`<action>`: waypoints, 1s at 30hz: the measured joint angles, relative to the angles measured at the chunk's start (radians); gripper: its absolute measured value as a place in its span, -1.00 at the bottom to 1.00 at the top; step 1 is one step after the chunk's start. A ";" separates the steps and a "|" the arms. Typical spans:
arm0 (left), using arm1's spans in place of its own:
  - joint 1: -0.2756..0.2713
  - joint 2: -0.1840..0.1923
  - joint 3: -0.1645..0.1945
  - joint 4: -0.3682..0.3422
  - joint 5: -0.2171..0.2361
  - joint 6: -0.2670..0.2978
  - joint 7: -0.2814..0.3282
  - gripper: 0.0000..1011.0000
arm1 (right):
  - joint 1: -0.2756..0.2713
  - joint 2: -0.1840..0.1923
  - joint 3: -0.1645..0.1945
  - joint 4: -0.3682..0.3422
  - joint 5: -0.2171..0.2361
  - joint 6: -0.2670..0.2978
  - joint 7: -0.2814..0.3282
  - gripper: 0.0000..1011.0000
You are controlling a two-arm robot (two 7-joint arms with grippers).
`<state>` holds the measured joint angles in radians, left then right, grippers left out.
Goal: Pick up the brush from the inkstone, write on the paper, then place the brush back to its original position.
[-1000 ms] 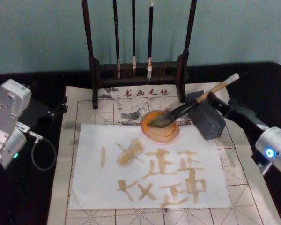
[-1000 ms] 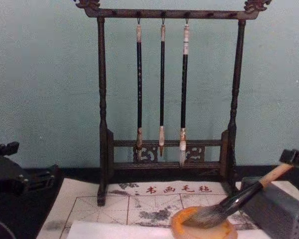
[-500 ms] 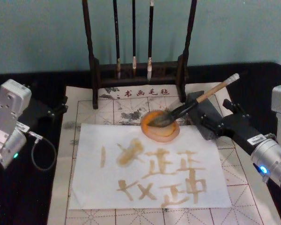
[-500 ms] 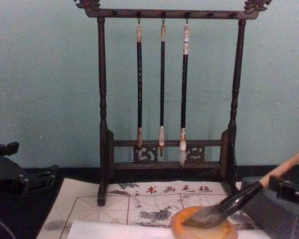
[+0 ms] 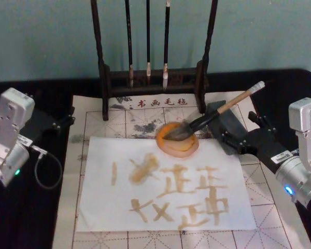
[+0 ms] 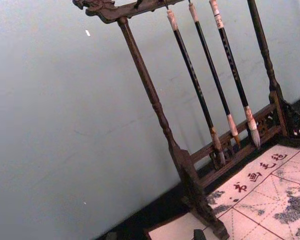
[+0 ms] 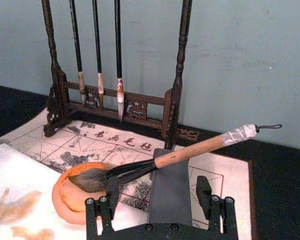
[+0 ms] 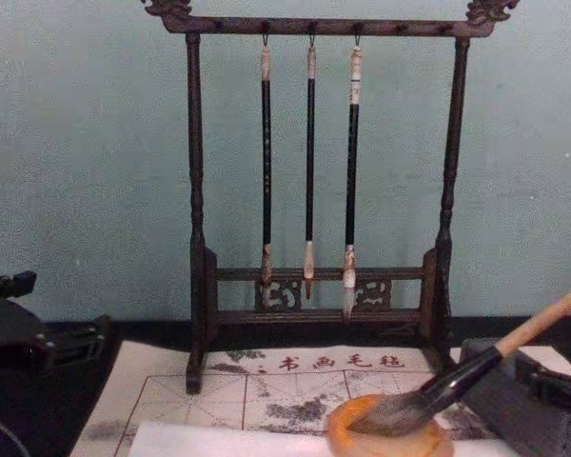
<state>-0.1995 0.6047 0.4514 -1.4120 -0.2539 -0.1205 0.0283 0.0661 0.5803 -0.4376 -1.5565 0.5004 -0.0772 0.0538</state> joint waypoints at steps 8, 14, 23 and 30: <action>0.000 0.000 0.000 0.000 0.000 0.000 0.000 0.98 | 0.000 0.001 0.001 -0.001 0.003 0.001 0.001 0.98; 0.000 0.000 0.000 0.000 0.000 0.000 0.000 0.98 | 0.000 0.002 0.001 -0.002 0.006 0.001 0.002 0.98; 0.000 0.000 0.000 0.000 0.000 0.000 0.000 0.98 | 0.000 0.002 0.001 -0.003 0.008 0.001 0.003 0.98; 0.000 0.000 0.000 0.000 0.000 0.000 0.000 0.98 | 0.000 0.002 0.001 -0.003 0.009 0.001 0.003 0.98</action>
<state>-0.1995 0.6047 0.4514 -1.4120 -0.2539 -0.1206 0.0283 0.0660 0.5827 -0.4368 -1.5592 0.5090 -0.0757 0.0573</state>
